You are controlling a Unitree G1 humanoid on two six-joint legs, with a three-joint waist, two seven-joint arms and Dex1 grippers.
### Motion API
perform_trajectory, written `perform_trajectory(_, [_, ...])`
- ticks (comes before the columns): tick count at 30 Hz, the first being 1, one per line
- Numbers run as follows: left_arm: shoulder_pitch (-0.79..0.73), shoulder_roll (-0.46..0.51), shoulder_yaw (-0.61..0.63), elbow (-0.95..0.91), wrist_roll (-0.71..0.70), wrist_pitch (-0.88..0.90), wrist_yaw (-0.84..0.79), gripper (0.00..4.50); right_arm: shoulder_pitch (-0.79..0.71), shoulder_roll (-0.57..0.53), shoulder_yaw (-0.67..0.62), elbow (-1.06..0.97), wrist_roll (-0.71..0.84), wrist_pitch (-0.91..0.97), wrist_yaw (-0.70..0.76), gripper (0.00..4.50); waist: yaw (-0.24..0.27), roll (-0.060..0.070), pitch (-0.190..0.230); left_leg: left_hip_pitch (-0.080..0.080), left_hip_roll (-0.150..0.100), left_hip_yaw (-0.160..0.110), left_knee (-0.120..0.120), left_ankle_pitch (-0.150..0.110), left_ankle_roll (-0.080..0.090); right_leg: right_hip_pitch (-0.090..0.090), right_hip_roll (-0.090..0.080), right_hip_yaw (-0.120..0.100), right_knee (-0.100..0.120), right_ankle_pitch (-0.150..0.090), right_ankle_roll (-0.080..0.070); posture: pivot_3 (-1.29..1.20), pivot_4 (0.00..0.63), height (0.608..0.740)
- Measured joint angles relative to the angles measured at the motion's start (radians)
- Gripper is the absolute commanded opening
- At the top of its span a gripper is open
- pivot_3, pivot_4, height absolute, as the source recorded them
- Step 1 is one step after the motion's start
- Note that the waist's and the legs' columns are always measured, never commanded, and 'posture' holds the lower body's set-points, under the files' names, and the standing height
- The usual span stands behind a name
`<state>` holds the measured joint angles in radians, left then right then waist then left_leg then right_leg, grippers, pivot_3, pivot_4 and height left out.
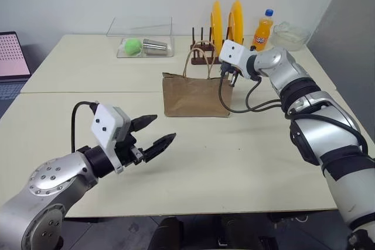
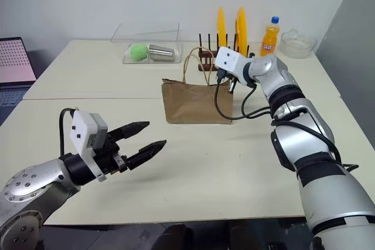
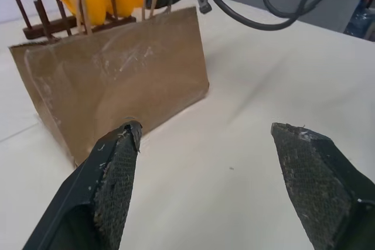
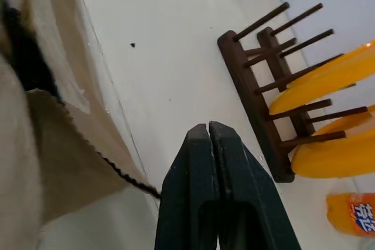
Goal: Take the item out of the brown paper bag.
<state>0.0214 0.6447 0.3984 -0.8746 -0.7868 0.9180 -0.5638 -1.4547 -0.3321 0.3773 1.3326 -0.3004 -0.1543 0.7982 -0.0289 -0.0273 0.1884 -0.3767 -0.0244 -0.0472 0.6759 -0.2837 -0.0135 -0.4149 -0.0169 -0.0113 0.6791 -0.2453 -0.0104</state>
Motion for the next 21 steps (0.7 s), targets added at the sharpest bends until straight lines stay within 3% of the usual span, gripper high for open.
perform_trajectory(11, [0.146,0.090,-0.006,0.025,0.044,-0.169,-0.138,3.75,0.019,-0.069,0.000,-0.032,-0.032,-0.134,0.332,0.05,0.000,0.002,0.001,0.000,0.000,0.000,-0.001,0.000,0.000,0.000,0.000,0.000,0.000,-0.001,-0.002,0.00,0.150,0.740])
perform_trajectory(21, [0.192,0.113,-0.045,0.048,0.086,-0.256,-0.193,3.75,0.153,-0.126,-0.021,-0.242,0.028,-0.179,0.551,0.05,0.001,0.003,0.002,0.001,0.000,-0.001,-0.001,0.000,0.001,0.000,0.000,-0.001,0.000,-0.002,-0.002,0.00,0.150,0.740])
